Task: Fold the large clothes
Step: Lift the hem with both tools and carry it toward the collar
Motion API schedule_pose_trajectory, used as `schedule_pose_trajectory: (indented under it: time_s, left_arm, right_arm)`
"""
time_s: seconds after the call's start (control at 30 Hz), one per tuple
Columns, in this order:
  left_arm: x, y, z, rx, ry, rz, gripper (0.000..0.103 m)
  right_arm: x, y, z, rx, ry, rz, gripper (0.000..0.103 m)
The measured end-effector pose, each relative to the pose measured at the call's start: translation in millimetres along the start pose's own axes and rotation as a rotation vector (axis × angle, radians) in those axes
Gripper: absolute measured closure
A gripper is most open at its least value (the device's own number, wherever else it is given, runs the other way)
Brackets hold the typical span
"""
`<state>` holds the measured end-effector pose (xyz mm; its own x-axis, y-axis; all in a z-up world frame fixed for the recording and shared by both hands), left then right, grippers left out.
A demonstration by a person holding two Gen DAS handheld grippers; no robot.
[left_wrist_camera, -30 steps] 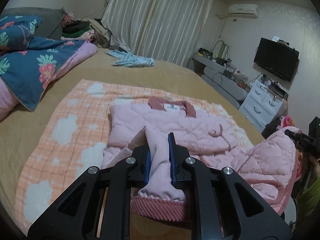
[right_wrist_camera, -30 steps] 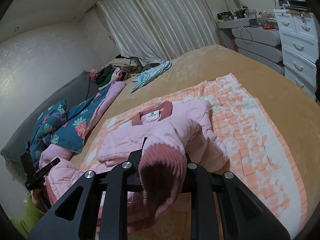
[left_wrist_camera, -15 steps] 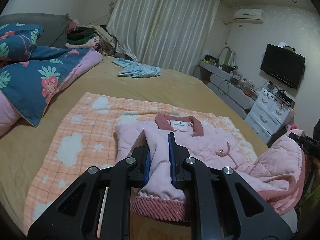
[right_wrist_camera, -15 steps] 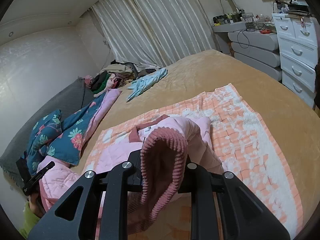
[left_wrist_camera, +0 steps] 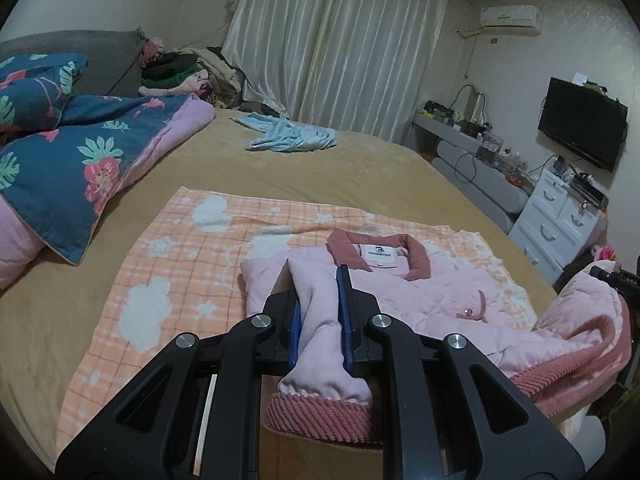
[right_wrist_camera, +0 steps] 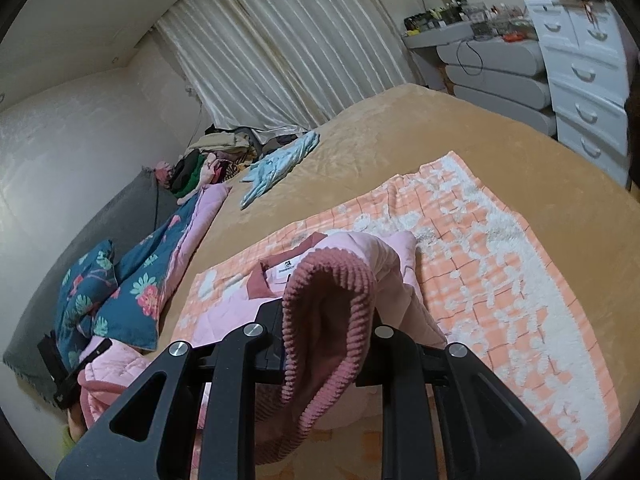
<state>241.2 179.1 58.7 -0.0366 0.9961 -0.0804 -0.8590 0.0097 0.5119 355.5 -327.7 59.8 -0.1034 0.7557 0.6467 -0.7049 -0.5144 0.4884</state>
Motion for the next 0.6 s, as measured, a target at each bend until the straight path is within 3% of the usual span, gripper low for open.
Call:
schedule_pose_trajectory:
  time_s: [0.6]
  left_arm:
    - [13, -55, -7, 0.067, -0.021, 0.076, 0.094]
  right_arm:
    - [-22, -52, 8, 0.039, -0.046, -0.018, 0.079]
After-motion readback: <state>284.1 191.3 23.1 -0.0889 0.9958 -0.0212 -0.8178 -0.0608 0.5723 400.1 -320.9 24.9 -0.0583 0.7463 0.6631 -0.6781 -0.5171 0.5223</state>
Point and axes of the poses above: each gripper's, at about its wrist camera, not at the fingertips, and y roughly against the way its jaws point, x to its left, z to its top, the point moved 6 cm from there along -y, roughly the way its jaws point, and after that the axes turned 10 degrees about -y, right-handed, at the moved point
